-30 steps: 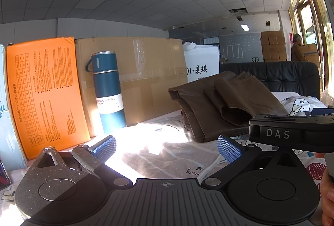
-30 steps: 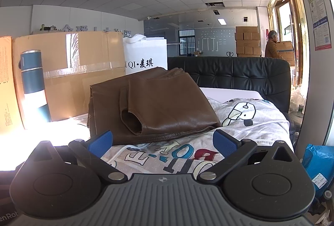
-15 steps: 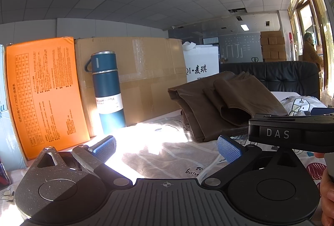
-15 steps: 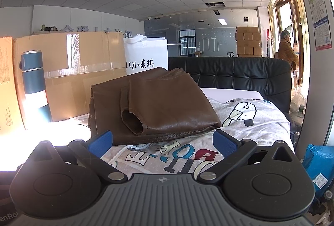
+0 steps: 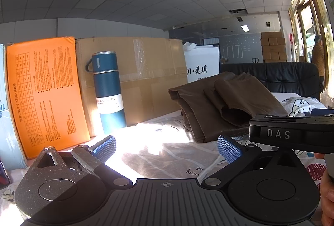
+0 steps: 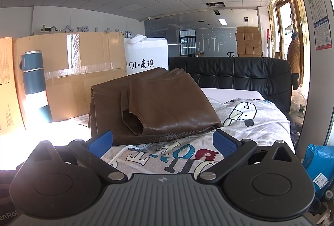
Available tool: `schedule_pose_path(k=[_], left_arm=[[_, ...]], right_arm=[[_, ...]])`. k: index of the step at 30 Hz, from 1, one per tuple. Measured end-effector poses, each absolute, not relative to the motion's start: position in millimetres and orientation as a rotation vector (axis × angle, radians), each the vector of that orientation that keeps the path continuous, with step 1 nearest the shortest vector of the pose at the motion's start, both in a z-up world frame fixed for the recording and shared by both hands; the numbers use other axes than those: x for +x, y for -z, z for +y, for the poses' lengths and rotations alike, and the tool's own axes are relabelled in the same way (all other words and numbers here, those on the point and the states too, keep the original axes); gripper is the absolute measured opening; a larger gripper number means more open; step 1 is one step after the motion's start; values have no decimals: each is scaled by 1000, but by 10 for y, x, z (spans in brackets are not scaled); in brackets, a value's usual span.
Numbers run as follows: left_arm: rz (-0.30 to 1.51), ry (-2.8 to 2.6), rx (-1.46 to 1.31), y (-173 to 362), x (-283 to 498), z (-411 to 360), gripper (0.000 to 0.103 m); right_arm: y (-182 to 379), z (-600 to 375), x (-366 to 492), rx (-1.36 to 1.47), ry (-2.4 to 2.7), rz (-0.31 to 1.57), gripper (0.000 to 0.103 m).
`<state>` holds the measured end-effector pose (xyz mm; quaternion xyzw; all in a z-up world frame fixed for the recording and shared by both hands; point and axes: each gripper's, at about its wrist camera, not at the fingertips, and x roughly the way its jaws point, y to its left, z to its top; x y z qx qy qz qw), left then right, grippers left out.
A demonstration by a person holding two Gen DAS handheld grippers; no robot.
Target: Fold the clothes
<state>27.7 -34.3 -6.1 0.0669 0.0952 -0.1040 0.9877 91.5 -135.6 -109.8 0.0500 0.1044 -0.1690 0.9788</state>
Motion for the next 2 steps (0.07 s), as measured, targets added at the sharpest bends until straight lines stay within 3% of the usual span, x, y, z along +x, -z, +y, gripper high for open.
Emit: schedule_pose_path(k=[2], left_arm=[[192,209,135,60,280,-344,103]], right_arm=[[1098,-1357,914,101,341,210,103]])
